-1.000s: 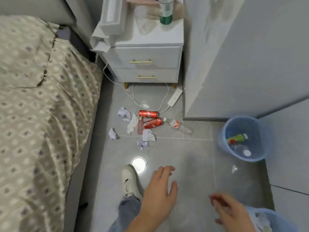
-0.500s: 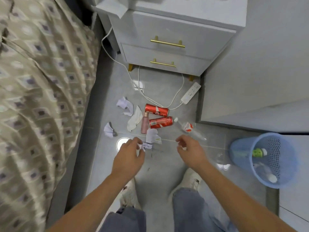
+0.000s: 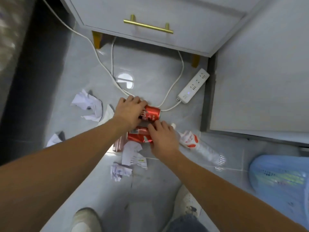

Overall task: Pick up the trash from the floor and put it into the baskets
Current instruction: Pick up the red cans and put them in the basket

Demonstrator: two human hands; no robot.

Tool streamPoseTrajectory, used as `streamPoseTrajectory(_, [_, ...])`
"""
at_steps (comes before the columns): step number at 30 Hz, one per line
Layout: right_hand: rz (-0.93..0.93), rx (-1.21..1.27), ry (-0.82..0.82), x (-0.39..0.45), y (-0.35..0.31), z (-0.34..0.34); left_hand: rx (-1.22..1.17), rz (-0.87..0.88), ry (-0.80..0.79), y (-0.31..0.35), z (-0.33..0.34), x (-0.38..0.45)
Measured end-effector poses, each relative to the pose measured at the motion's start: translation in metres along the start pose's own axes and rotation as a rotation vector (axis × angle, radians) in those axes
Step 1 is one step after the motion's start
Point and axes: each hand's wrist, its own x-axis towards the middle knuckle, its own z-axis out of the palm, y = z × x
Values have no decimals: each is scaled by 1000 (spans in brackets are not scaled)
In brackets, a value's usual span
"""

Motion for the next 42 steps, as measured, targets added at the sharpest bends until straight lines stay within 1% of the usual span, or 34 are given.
streamPoseTrajectory(2, [-34, 47, 84, -3, 2, 2, 50, 9, 38, 4, 7, 4])
streamPoseTrajectory(3, [-27, 83, 95, -7, 2, -3, 33, 6, 72, 6, 8, 2])
streamPoseTrajectory(5, [30, 179, 60, -25, 0, -21, -85, -22, 154, 8, 1, -12])
streamPoseTrajectory(9, [256, 435, -63, -100, -4, -76, -400, -150, 301, 28, -53, -73])
streamPoseTrajectory(11, [410, 573, -55, -150, -3, -109, -539, -154, 303, 43, -90, -111])
streamPoseTrajectory(13, [553, 662, 20, -204, -2, -143, -660, -108, 247, 60, -128, -150])
streamPoseTrajectory(17, [827, 763, 231, -308, 2, -199, -768, 95, 140, 103, -184, -209])
streamPoseTrajectory(20, [963, 796, 348, -365, 8, -225, -841, 187, 143, 146, -209, -230])
streamPoseTrajectory(22, [1030, 825, 459, -390, 20, -235, -883, 233, 134, 178, -215, -238])
streamPoseTrajectory(26, [1147, 757, 658, -419, 69, -235, -905, 274, 48, 251, -204, -235])
streamPoseTrajectory(28, [1189, 722, 727, -422, 107, -229, -925, 340, 32, 296, -196, -222])
streamPoseTrajectory(30, [1186, 698, 763, -423, 146, -216, -894, 421, 41, 345, -182, -202])
streamPoseTrajectory(32, [1186, 688, 758, -423, 182, -203, -838, 448, 49, 394, -164, -179])
streamPoseTrajectory(37, [1171, 647, 665, -406, 270, -171, -804, 367, -24, 486, -101, -130])
streamPoseTrajectory(39, [1172, 632, 601, -403, 299, -159, -763, 365, -45, 508, -72, -113])
streamPoseTrajectory(42, [1141, 599, 492, -404, 329, -140, -681, 319, -127, 523, -42, -98])
